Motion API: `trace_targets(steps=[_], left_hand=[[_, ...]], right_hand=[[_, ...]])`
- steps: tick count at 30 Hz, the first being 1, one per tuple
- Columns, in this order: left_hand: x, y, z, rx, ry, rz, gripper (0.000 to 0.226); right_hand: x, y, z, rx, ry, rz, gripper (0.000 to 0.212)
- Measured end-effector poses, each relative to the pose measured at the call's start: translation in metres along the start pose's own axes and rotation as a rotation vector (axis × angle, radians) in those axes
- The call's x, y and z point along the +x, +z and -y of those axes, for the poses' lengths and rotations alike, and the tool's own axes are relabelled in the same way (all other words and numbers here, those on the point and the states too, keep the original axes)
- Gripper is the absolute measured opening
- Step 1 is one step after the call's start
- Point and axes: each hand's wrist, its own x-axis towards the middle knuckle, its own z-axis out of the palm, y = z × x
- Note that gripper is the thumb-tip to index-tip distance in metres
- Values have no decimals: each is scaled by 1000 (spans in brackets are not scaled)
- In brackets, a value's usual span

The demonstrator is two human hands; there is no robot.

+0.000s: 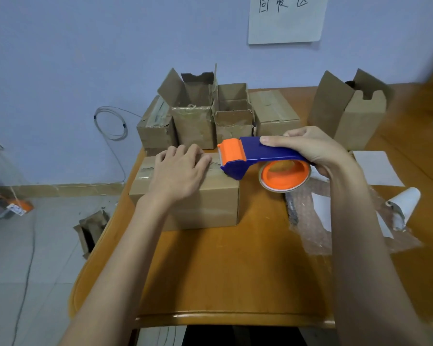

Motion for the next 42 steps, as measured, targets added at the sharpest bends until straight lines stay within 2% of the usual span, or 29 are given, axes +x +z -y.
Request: trace_targets(steps=[8,14,17,20,22,28,32,36,42], left_hand=[[3,-1,0,27,-3,61,35],[4,-1,2,15,16,49,34],[5,-2,2,12,26,45,34],[6,-1,1,21,28,47,33],[6,0,1,21,24,46,34],[6,-1,0,8,15,52,34],[5,-1,-1,19,7,54,33],[5,-1,-1,21,2,53,32],[3,1,1,-13,27,24,35]], right_hand=[[-9,-16,-28,62,54,-31,48],[-12,-26,-45,248,145,0,67],[-14,-37,-55,271,176,-14,64],[-15,-35,-54,183,146,-41,61],[-14,-26,-48,83,84,-66,49],[-25,-1,-15,-288,-137,-293,45],[-45,10,2,-488,-329,-489,50],[-48,27,-11,-710,-370,-633,51],[-21,47,-53,-527,-353,-901,41]])
